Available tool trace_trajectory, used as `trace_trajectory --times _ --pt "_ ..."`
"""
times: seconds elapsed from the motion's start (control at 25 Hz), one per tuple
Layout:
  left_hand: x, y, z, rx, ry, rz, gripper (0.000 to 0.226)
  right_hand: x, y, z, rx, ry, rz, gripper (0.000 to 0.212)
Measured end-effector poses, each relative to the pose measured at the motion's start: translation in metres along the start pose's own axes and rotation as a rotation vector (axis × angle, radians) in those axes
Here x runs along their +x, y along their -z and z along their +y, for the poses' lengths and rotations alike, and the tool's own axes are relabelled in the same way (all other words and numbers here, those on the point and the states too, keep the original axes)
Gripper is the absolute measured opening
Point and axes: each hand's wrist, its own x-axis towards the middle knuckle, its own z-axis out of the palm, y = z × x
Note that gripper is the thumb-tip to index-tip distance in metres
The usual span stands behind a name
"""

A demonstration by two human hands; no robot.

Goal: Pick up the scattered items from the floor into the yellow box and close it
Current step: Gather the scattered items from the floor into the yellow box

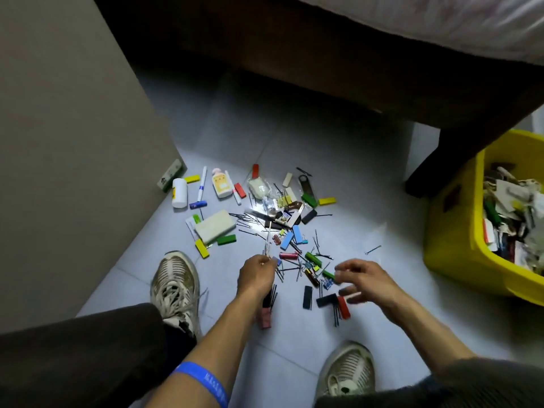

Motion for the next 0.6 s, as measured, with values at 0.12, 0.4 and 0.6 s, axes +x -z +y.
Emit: trace_trajectory --times 0.12,0.4,0.6 --pt "0.008 -0.008 -0.04 0.373 0.225 0.009 0.051 0.025 -0.023 0.046 -0.347 -0.265 0.128 0.028" --pt "0.024 -0.059 -0.035 -0.45 0.227 -0.107 0.042 0.064 -0.067 0.039 0.179 -0.162 0.052 0.027" --pt "0.062 -0.038 -0.004 -0.224 0.066 0.009 0.032 0.088 -0.029 0.014 0.048 -0.017 0.34 0.029"
